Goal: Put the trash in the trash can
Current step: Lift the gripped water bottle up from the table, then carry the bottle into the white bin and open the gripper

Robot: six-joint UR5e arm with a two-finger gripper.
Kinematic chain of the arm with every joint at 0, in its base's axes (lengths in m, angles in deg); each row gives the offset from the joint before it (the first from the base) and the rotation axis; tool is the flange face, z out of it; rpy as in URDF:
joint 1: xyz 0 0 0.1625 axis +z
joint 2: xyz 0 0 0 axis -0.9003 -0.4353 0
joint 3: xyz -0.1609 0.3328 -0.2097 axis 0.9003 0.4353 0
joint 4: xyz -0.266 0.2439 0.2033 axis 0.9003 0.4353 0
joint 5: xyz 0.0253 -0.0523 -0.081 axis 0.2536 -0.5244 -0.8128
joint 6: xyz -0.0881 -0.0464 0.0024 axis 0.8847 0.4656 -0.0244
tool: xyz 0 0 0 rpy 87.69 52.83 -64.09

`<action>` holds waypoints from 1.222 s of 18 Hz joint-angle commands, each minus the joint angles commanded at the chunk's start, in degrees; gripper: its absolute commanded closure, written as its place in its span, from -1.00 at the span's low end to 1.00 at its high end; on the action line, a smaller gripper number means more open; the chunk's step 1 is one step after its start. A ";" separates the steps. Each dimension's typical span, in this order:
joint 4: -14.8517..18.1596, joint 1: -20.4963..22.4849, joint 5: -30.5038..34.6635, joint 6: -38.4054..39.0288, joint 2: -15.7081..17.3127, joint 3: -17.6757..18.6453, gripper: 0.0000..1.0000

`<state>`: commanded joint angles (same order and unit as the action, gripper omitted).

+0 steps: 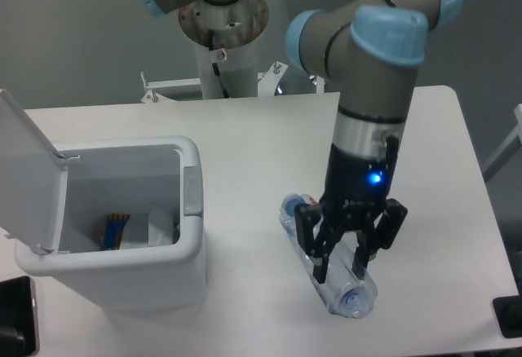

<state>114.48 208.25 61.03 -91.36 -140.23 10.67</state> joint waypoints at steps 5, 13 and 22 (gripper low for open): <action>-0.70 -0.26 -5.98 1.84 2.11 -1.94 -0.16; -0.62 -6.84 -6.25 2.99 4.67 0.35 -0.16; -0.70 -13.88 -6.08 2.55 4.40 5.45 -0.20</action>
<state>113.78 194.36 54.96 -88.81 -135.82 16.12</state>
